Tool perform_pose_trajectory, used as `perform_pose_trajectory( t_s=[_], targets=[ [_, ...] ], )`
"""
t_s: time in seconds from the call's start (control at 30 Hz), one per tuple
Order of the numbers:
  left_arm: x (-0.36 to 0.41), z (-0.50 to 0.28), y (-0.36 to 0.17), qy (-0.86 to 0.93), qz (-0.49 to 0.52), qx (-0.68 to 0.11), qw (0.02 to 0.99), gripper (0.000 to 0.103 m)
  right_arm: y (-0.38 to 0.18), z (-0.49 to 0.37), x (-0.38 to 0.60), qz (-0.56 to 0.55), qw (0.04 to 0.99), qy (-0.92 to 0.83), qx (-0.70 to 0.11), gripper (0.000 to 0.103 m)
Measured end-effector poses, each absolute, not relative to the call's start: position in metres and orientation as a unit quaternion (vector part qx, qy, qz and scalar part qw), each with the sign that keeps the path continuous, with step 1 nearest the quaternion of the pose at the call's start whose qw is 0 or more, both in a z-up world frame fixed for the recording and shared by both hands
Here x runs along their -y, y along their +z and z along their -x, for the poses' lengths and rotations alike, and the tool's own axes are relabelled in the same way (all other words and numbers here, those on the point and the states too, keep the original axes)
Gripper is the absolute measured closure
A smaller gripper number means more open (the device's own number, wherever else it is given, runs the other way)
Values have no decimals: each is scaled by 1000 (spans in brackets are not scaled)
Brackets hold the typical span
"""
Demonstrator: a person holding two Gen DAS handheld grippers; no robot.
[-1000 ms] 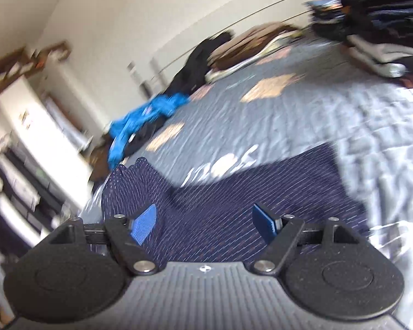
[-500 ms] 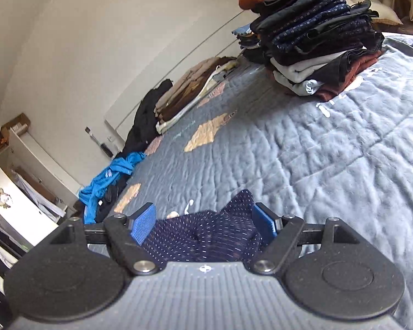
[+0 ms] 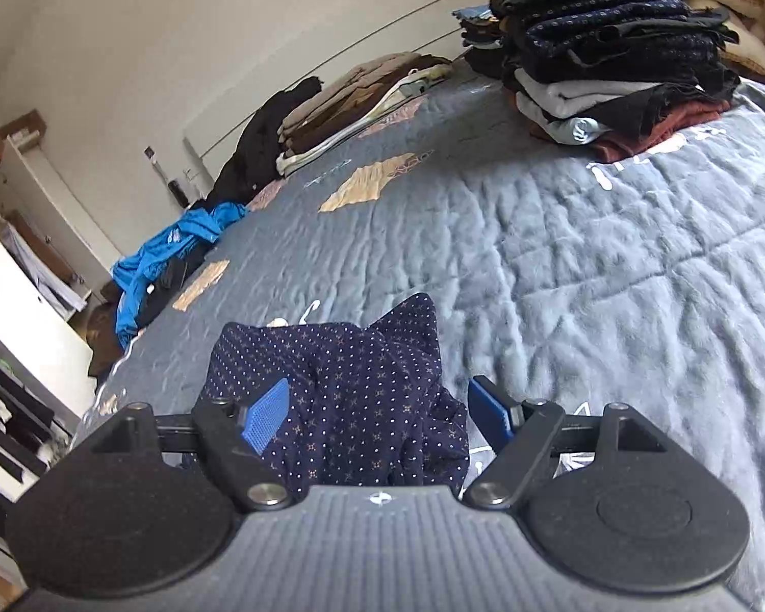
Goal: Fold clothes
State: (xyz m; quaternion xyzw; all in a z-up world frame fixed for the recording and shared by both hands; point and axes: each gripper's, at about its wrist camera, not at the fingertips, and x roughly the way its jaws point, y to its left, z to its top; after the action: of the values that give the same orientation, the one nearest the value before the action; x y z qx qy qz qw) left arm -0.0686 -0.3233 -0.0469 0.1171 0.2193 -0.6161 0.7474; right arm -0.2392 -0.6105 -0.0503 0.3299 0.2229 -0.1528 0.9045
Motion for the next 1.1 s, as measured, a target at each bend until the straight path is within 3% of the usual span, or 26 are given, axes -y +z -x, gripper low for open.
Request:
perform_pose_trajectory(
  t_s=[0.1,0.17,0.3,0.6,0.73,1.0,1.1],
  targets=[
    [327,53,-61,-598,-120,-255,750,46,-51,231,602,-326,906,-134,-237,26],
    [334,50,-74,-594,-138,-280,742,59,-49,227,594,-325,908,-101,-243,26],
    [337,60,-86,-601,-174,-286,725,59,-49,219,572,-295,917,-47,-264,25],
    [317,71,-81,-636,-238,-274,681,56,-92,215,548,-159,883,-46,-440,21],
    [312,64,-67,-648,-206,-269,682,54,-77,226,563,-200,896,-55,-393,20],
    [319,53,-63,-635,-173,-247,712,40,-64,201,614,-322,904,-94,-266,20],
    [321,41,-68,-617,-167,-256,725,40,-71,181,622,-303,905,-105,-280,20]
  ],
)
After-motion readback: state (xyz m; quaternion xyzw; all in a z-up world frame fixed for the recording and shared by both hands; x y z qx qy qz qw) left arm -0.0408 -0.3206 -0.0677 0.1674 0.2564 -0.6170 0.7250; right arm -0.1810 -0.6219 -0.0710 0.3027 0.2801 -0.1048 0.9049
